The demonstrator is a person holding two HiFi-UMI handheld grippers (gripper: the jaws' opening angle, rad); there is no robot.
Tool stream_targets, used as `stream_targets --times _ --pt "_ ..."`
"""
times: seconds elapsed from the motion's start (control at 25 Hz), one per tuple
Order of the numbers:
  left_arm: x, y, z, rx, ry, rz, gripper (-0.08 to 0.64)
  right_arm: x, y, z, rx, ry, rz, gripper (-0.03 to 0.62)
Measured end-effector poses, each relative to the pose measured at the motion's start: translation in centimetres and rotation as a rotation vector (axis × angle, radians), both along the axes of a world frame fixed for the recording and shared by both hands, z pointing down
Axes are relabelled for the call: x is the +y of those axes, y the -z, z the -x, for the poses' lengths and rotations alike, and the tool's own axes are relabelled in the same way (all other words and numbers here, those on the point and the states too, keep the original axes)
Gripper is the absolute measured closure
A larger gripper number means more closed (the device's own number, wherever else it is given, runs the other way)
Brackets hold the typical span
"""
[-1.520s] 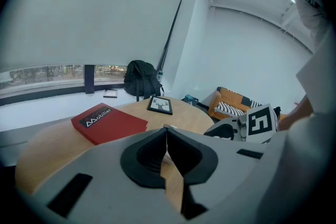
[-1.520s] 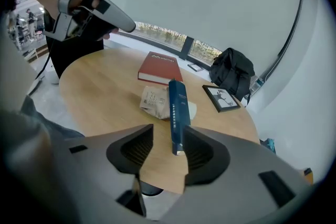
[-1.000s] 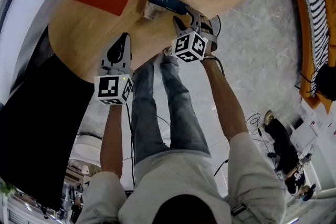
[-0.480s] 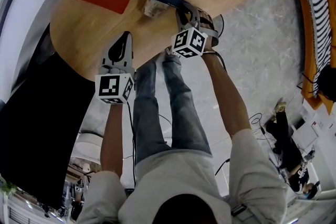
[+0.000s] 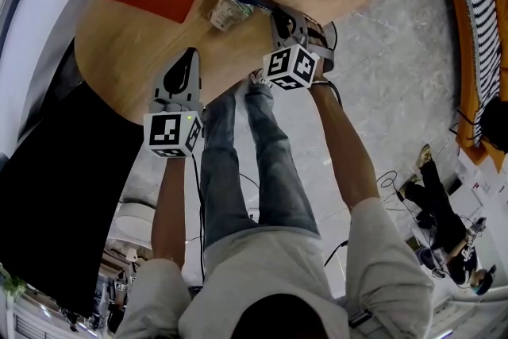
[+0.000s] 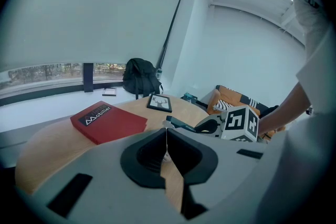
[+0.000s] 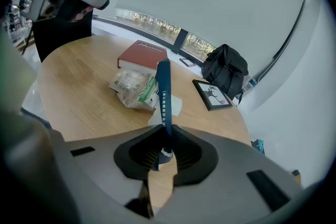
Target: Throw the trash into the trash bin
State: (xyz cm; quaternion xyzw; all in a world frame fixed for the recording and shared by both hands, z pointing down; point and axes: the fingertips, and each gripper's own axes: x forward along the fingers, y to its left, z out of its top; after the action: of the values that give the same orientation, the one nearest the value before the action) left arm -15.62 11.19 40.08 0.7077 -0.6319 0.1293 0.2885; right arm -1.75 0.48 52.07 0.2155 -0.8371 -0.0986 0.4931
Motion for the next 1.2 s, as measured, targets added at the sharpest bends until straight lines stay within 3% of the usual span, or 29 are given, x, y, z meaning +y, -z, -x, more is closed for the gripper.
stream_targets --times 0.4,0.8,1.2 --pt "-1.1 0.2 -1.5 -0.007 -0.035 -0.002 0.538 -1.0 1.6 -2.5 -0.091 -0.125 0.052 0.528" --pt "-2.6 -0.2 -4.4 -0.006 -0.104 -0.008 0.538 -1.3 4.0 -8.4 -0.376 -0.51 0.223 0.528" --pt "-5.1 -0.2 -10.6 0.005 -0.255 -0.019 0.538 1.1 5.7 -16.6 -0.655 -0.85 0.293 0.528"
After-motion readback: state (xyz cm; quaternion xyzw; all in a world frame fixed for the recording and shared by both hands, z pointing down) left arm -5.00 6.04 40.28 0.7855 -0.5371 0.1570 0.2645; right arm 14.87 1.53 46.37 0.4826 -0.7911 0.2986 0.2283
